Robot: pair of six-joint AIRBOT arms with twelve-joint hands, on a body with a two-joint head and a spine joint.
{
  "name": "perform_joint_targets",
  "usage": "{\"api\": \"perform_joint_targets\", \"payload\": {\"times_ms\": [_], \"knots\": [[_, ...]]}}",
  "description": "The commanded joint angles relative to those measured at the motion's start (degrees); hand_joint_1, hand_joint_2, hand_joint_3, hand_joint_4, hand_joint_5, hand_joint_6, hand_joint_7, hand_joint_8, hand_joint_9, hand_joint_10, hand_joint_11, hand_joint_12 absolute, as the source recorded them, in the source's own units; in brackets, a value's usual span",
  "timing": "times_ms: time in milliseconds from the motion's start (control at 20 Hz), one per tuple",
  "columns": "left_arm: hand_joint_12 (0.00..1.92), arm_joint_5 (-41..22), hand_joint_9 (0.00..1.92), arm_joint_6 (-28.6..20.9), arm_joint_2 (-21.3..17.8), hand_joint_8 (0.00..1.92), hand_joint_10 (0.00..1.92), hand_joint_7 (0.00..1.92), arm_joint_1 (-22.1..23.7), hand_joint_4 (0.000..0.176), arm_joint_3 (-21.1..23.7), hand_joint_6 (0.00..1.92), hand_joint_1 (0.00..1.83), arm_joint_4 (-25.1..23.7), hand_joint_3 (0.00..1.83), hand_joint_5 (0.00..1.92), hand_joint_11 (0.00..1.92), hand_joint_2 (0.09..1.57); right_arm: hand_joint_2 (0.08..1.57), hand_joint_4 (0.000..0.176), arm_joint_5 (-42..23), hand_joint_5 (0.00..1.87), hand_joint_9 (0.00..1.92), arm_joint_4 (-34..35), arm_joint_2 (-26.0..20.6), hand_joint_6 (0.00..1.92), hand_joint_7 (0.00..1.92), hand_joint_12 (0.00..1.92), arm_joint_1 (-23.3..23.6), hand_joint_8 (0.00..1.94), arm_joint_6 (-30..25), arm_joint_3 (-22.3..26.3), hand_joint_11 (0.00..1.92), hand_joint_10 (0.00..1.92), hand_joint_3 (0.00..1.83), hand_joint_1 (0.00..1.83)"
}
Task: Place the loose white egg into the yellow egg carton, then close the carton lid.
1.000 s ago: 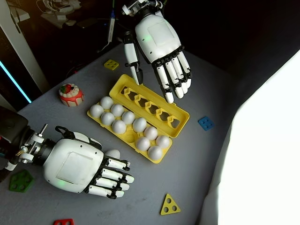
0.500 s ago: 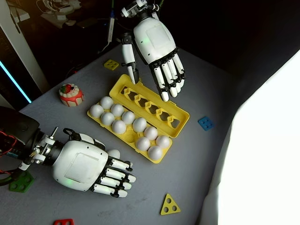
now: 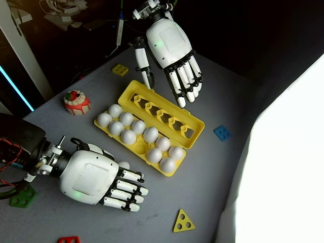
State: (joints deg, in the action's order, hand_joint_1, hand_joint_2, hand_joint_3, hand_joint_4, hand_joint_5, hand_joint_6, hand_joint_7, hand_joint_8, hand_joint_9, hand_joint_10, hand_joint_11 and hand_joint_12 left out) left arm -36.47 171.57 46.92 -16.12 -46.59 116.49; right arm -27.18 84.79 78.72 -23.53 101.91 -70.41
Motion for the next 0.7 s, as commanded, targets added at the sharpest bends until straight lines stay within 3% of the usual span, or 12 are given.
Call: {"api": "perform_joint_targets", "payload": {"times_ms": [0,50,150,300,400,550,600,650], "knots": [[0.57,1.1,0.14,0.2,-0.2,0.0,0.0,0.1,0.4,0.042,0.1,0.0,0.44,-3.8,0.0,0.19,0.0,1.32,1.09,0.005,-2.2,0.27,0.08,-2.7,-0.3,0.68,0.1,0.29,0.1,0.0,-0.4,-0.3,0.0,0.01,0.01,1.14],[0.6,1.1,0.15,0.2,-0.3,0.01,0.0,0.12,0.4,0.042,0.2,0.01,0.45,-4.4,0.0,0.2,0.0,1.32,1.11,0.0,-2.4,0.24,0.06,-2.9,-0.3,0.79,0.09,0.19,0.1,0.0,-0.4,-0.3,0.0,0.01,0.01,1.13],[0.59,1.1,0.15,0.2,-0.4,0.0,0.0,0.13,0.4,0.048,0.6,0.0,0.44,-5.6,0.0,0.2,0.0,1.32,1.12,0.0,-2.6,0.24,0.11,-3.1,-0.2,0.93,0.15,0.43,0.1,0.01,-0.4,-0.3,0.0,0.02,0.02,1.08],[0.57,1.4,0.15,0.2,-0.5,0.0,0.0,0.11,0.3,0.047,0.9,0.0,0.48,-6.3,0.0,0.21,0.0,1.3,1.14,0.0,-2.7,0.27,0.13,-3.1,-0.2,1.04,0.21,0.53,0.1,0.01,-0.4,-0.3,0.0,0.01,0.03,1.03],[0.52,1.7,0.14,0.2,-0.5,0.0,0.0,0.11,0.0,0.046,0.7,0.0,0.48,-6.4,0.0,0.21,0.0,1.3,1.15,0.0,-2.8,0.44,0.17,-3.1,-0.2,0.78,0.27,0.66,0.1,0.0,-0.4,-0.3,0.0,0.01,0.02,1.02],[0.57,3.3,0.16,0.2,-0.6,0.0,0.0,0.13,-0.4,0.042,-0.7,0.0,0.49,-3.8,0.0,0.22,0.0,1.3,1.16,0.0,-2.8,0.48,0.18,-3.1,-0.2,0.72,0.28,0.67,0.1,0.0,-0.4,-0.3,0.0,0.01,0.02,1.02],[0.59,3.7,0.17,0.2,-0.8,0.01,0.01,0.14,-0.4,0.045,-1.0,0.01,0.43,-2.6,0.0,0.2,0.0,1.31,1.17,0.0,-2.8,0.58,0.23,-3.1,-0.2,0.67,0.35,0.73,0.0,0.01,-0.4,-0.3,0.0,0.02,0.02,1.04],[0.59,4.5,0.16,0.2,-1.1,0.0,0.0,0.14,-0.4,0.042,-1.4,0.01,0.4,-1.2,0.01,0.19,0.0,1.32,1.22,0.0,-2.8,0.71,0.25,-3.1,-0.2,1.21,0.38,0.78,0.0,0.01,-0.4,-0.3,0.0,0.02,0.01,1.05]]}}
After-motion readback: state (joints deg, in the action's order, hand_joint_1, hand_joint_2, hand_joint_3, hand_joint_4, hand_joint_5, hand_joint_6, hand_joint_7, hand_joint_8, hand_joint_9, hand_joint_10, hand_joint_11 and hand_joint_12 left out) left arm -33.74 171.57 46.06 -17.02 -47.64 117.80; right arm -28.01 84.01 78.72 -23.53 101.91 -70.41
